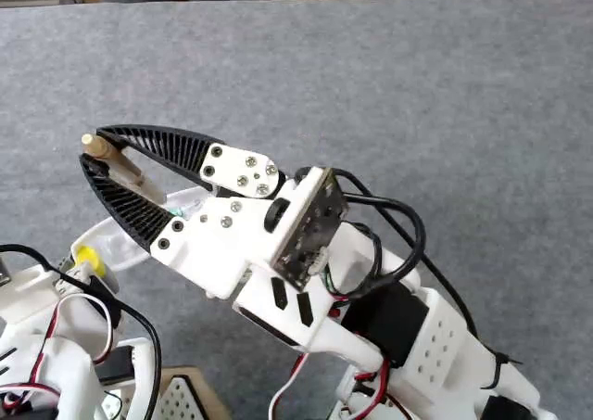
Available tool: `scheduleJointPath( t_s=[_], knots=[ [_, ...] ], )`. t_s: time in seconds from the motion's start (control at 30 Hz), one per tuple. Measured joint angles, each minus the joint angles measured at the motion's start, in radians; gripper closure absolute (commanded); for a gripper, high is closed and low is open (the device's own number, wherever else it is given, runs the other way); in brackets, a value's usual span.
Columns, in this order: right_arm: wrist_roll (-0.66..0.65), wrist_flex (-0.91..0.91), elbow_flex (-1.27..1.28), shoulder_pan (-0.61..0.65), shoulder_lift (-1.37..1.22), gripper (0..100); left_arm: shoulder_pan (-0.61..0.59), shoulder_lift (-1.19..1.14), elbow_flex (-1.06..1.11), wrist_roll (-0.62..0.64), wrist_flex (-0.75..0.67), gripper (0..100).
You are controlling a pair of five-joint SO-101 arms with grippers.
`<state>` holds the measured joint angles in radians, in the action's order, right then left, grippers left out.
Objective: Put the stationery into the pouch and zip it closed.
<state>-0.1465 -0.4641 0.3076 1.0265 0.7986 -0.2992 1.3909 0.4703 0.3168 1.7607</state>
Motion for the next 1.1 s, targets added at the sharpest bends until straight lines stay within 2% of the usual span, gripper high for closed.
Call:
scheduleJointPath(
  t_s=[0.23,0.4,0.53,1.1],
  knots=[
    [-0.002,-0.002,0.000,0.000,-0.012,98.6,0.000,0.000,0.000,0.000,0.000,97],
    [0.143,-0.060,-0.017,0.000,-0.014,98.6,0.000,0.000,0.000,0.000,0.000,97],
    [0.195,-0.063,-0.023,0.000,-0.014,98.6,0.000,0.000,0.000,0.000,0.000,97],
    [0.201,-0.063,-0.023,0.000,-0.014,98.3,0.000,0.000,0.000,0.000,0.000,97]
  ],
)
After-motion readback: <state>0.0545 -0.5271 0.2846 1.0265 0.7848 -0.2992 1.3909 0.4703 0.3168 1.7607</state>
